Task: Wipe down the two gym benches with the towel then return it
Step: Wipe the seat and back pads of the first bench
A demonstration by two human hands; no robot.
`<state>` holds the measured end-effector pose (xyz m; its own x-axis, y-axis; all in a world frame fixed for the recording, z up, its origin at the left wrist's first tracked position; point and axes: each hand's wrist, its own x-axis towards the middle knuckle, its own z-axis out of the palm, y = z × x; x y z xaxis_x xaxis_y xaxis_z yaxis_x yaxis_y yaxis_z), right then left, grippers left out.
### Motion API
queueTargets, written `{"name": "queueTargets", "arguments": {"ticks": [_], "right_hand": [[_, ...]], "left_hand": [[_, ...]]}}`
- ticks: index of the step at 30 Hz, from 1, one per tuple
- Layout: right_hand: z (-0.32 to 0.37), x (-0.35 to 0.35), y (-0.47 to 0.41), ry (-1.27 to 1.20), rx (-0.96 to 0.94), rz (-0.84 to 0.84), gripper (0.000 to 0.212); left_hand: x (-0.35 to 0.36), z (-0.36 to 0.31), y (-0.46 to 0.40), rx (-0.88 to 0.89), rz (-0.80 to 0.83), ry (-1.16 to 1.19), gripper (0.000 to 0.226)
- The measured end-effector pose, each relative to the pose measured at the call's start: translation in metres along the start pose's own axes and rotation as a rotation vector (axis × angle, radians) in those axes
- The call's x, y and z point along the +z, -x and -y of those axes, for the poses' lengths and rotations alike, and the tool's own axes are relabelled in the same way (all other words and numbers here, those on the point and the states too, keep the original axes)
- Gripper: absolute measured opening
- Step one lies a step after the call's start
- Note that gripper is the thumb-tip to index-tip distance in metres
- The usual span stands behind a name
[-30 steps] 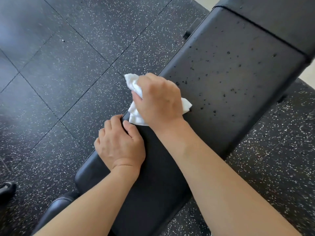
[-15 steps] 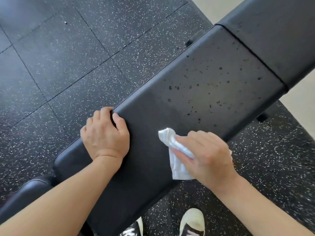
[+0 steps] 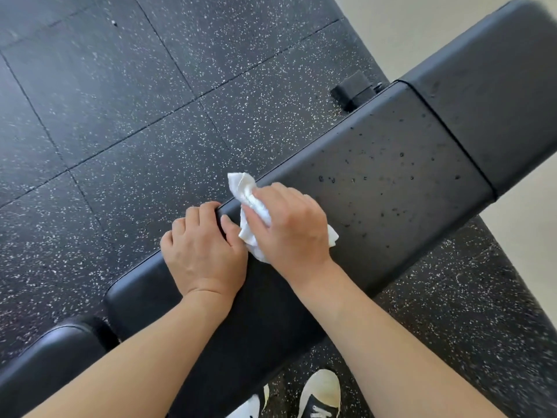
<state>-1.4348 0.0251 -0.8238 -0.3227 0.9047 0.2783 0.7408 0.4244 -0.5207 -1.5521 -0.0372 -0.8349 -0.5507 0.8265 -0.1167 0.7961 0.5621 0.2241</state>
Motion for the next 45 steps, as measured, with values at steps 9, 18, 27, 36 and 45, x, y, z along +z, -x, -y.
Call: {"name": "queueTargets", "arguments": {"ticks": [9,18,27,36,45], "right_hand": [[-0.094,-0.083,0.045,0.291,0.181,0.045,0.034],[0.010,0.010,-0.007,0.129,0.020,-0.001,0.029],[-0.110,-0.075,0.059,0.589,-0.174,0.026,0.011],[-0.029,-0.025,0.042,0.141,-0.035,-0.015,0.026],[-0.096,-0.068,0.058,0.148,-0.101,-0.024,0.033]], "left_hand": [[0.000,0.002,0.000,-0.005,0.003,0.010,0.039],[-0.001,0.001,0.000,0.003,0.016,0.000,0.041],[0.000,0.000,0.001,0.007,-0.042,0.002,0.040],[0.002,0.000,0.001,0.007,-0.049,-0.026,0.044],[0.003,-0.003,0.001,0.015,-0.073,-0.045,0.042]]}}
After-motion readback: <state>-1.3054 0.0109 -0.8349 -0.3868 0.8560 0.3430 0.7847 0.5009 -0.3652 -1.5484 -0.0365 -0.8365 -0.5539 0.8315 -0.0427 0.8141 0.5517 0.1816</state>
